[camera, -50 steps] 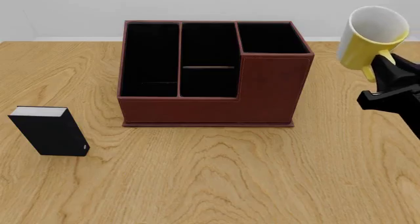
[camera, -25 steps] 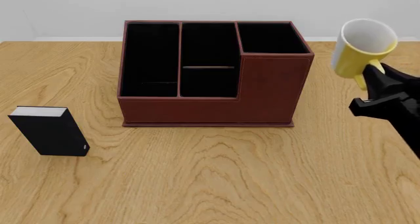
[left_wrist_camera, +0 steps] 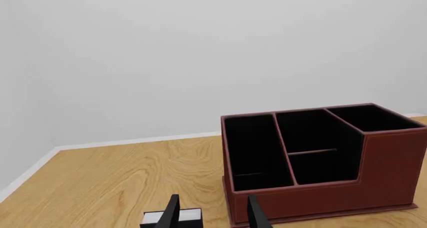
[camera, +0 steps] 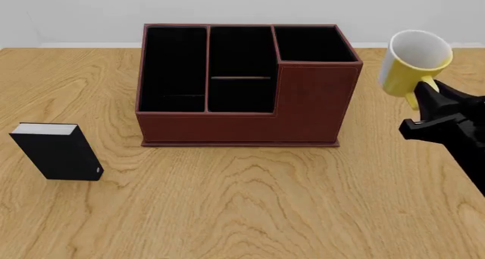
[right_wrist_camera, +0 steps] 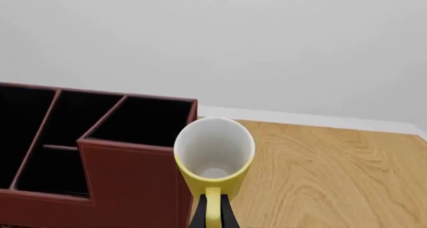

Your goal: Pick up the yellow and white mug and place it to the right of the caddy.

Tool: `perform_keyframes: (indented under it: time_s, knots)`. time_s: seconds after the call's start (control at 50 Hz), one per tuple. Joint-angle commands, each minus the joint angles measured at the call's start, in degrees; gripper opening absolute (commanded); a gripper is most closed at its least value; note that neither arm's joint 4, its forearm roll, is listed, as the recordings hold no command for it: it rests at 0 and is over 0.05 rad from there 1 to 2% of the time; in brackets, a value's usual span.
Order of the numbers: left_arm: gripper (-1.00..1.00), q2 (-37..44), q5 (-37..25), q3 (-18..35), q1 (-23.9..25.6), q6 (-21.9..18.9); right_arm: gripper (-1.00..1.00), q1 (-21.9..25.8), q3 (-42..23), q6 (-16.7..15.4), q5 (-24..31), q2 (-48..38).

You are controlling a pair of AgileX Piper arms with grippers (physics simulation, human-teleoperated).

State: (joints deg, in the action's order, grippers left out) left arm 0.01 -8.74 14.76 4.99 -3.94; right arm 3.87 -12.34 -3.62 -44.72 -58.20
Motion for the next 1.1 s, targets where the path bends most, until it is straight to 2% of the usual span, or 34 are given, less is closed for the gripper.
perform_keyframes:
  time_s: [0.02,0.24,0.78,1.1]
  knots:
    - [1.00,0.00,0.34,-0.47,0.03,0.07,-1.00,-0.27,0.17,0.68,-1.51,-1.22]
    - [1.00,0.00,0.14,-0.29,0.13,-0.03,-1.00,-0.62,0.16,0.71,-2.16,-2.27]
    - [1.00,0.00,0.32,-0.69,0.16,-0.20,-1.00,-0.72,0.76,1.61,-11.47,-14.48]
    - [1.00,0.00,0.39,-0.85,-0.01,-0.12,-1.00,-1.09,0.60,1.86,-13.46,-17.53]
